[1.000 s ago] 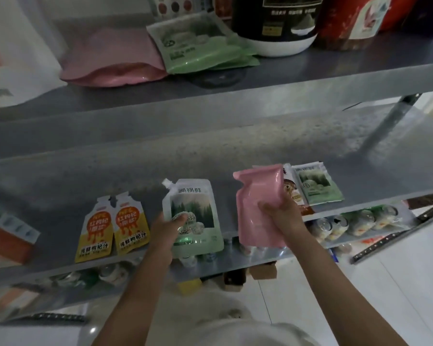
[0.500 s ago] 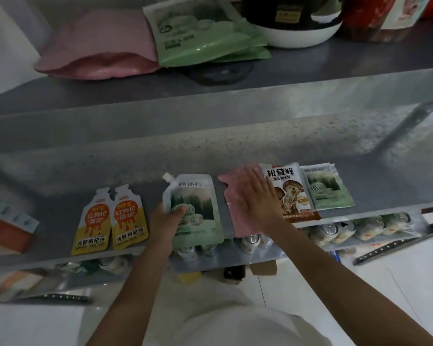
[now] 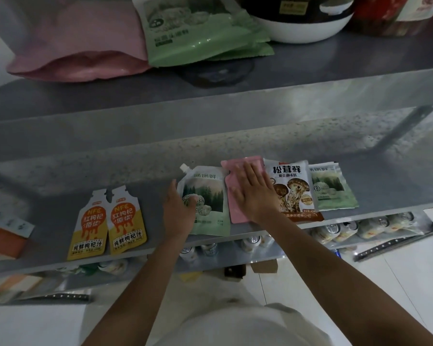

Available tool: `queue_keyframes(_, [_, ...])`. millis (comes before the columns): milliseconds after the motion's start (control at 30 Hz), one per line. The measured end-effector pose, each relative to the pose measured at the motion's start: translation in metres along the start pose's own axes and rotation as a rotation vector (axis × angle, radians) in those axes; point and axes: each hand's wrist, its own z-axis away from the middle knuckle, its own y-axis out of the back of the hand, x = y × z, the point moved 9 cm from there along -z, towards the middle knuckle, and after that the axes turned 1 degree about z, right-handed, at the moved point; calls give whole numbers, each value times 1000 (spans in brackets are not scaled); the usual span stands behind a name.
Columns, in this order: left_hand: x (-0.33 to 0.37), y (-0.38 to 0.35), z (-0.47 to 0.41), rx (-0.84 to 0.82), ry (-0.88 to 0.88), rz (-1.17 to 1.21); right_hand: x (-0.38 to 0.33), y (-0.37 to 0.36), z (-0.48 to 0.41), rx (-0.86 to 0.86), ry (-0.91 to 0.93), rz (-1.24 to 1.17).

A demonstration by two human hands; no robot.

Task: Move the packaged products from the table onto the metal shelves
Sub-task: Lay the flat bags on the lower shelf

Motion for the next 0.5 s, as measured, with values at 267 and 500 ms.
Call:
queue_keyframes(267, [2, -13, 9, 148, -62, -318, 3, -2, -5, 7, -18, 20])
queue_keyframes(500, [10, -33, 8, 36, -273, -520, 0, 0, -5, -53, -35, 40])
